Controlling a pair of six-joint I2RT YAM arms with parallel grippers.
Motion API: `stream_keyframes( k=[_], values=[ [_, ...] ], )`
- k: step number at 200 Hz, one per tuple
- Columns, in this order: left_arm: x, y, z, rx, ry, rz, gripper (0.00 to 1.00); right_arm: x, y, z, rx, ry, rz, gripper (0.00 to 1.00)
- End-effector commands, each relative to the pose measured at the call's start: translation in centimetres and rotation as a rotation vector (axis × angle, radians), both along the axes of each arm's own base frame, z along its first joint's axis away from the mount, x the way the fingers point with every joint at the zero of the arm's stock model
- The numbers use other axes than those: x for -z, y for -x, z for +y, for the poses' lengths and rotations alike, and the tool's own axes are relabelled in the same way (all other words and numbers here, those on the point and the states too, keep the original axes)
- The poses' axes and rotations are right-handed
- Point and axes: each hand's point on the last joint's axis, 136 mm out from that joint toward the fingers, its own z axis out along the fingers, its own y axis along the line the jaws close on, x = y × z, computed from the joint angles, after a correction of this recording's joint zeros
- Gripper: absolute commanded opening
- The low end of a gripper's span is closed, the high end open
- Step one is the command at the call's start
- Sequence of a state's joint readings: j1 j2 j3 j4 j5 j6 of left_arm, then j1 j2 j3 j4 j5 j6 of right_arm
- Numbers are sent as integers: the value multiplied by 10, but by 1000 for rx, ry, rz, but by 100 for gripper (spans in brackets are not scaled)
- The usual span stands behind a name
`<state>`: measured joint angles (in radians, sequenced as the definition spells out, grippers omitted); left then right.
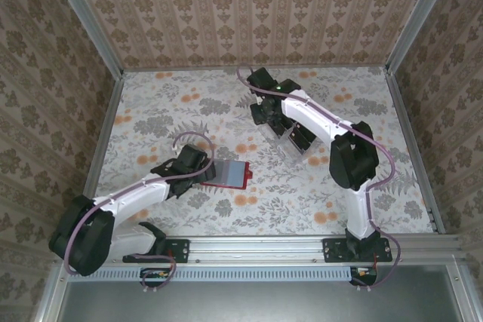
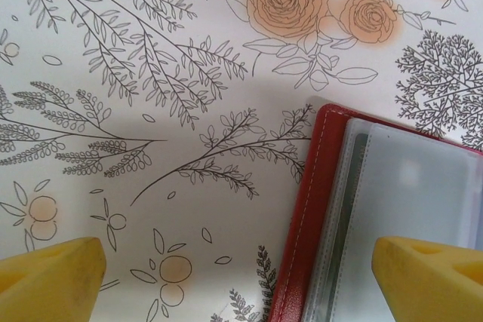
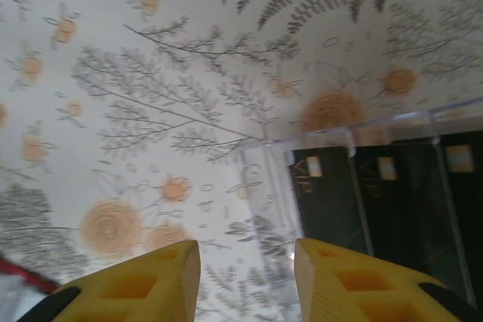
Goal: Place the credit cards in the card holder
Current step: Pick up the credit card from the storage box.
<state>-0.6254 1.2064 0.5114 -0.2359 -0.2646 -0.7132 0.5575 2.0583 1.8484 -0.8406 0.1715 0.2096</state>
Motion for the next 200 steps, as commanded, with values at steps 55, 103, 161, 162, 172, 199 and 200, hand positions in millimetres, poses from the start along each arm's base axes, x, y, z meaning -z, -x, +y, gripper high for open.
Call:
stream_keyframes(
  k=[55,103,161,162,172,199,200],
  values=[
    [-6,-8,-5,14,6,-6,100,32,-2,-39,-29,291,32,35],
    [-4,-8,-6,18,6,-2,100,42,-3,-45,-24,307,50,35],
    [-3,-8,-6,17,8,-2,100,57,-5,-53,-15,326,86,35],
    [-3,-8,-6,18,7,-2,100,57,-5,-53,-14,326,86,35],
    [-2,-8,-6,17,8,0,100,60,-4,-53,-17,327,93,35],
    [-1,-8,-6,16,8,0,100,61,-2,-51,-18,310,97,33],
    [-1,-8,-6,15,7,1,100,60,-2,-51,-19,309,97,33]
  ],
)
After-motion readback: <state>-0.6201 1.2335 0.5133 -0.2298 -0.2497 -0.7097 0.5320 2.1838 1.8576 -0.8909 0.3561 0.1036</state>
